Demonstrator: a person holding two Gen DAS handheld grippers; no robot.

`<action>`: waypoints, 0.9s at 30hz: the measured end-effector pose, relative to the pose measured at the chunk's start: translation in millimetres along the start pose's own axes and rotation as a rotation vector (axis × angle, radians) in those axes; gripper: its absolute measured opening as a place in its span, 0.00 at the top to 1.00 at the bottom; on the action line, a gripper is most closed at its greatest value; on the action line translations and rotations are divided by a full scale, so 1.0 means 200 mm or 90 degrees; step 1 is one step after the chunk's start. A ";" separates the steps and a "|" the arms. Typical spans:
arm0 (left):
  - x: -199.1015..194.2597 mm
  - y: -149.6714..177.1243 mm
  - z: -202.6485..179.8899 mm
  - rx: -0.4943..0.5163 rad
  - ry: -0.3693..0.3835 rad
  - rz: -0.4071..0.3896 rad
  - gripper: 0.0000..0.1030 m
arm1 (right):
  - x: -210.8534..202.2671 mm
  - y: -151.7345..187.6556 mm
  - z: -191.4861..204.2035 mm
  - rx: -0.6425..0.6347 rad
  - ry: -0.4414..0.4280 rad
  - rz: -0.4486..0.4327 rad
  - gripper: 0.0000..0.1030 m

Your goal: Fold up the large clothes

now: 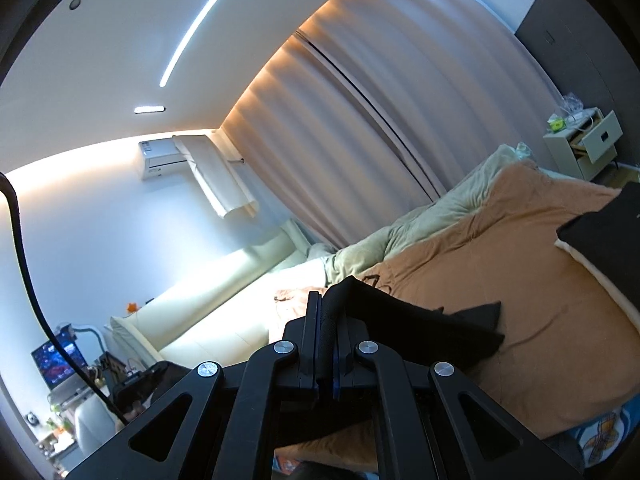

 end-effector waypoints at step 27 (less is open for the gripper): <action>0.87 -0.29 0.42 -0.052 -0.081 0.052 0.95 | 0.88 -0.37 -0.33 -0.035 0.143 0.053 0.96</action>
Point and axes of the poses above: each gripper's, at about its wrist camera, not at the fingertips, and x roughly the way its jaws point, z to its left, y to its underside, the point moved 2 cm from there along x, roughly the way its jaws point, and after that the axes turned 7 degrees about y, right-handed, at the moved point
